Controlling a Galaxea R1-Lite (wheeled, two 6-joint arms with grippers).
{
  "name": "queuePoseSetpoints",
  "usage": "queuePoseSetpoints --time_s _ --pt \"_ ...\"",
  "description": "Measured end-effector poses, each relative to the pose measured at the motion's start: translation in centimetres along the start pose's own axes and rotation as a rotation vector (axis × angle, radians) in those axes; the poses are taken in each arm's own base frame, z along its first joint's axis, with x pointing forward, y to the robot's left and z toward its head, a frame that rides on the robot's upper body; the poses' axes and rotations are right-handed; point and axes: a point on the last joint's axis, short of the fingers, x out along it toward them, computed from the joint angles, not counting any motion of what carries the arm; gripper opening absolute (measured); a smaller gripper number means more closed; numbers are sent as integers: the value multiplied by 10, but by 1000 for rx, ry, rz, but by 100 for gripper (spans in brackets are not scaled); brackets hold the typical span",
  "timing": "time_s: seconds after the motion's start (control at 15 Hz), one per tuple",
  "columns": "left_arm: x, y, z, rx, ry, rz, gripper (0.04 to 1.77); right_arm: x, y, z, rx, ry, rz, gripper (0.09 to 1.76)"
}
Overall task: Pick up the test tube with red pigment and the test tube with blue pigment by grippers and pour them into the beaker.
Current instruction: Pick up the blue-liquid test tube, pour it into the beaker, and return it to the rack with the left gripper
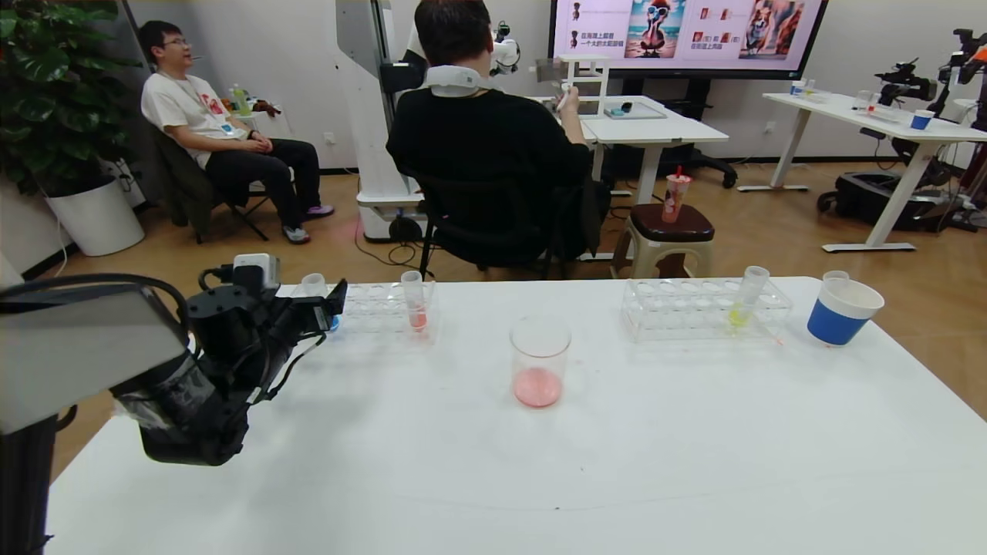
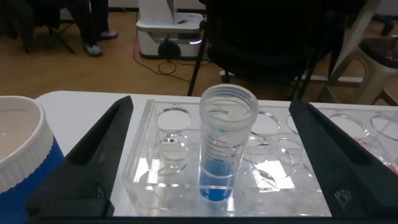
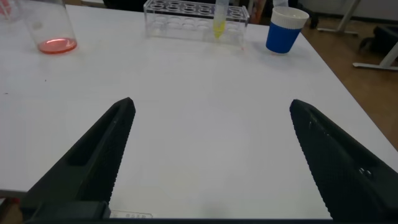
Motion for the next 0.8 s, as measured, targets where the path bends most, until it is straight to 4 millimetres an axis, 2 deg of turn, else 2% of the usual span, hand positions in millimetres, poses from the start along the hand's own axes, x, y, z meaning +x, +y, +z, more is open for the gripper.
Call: queuePoseSetpoints --time_s 0.2,0.8 --pt "9 -5 -5 -2 -9 -7 175 0 0 0 0 0 0 174" --pt "9 -5 -13 0 7 12 175 0 0 0 0 0 0 174"
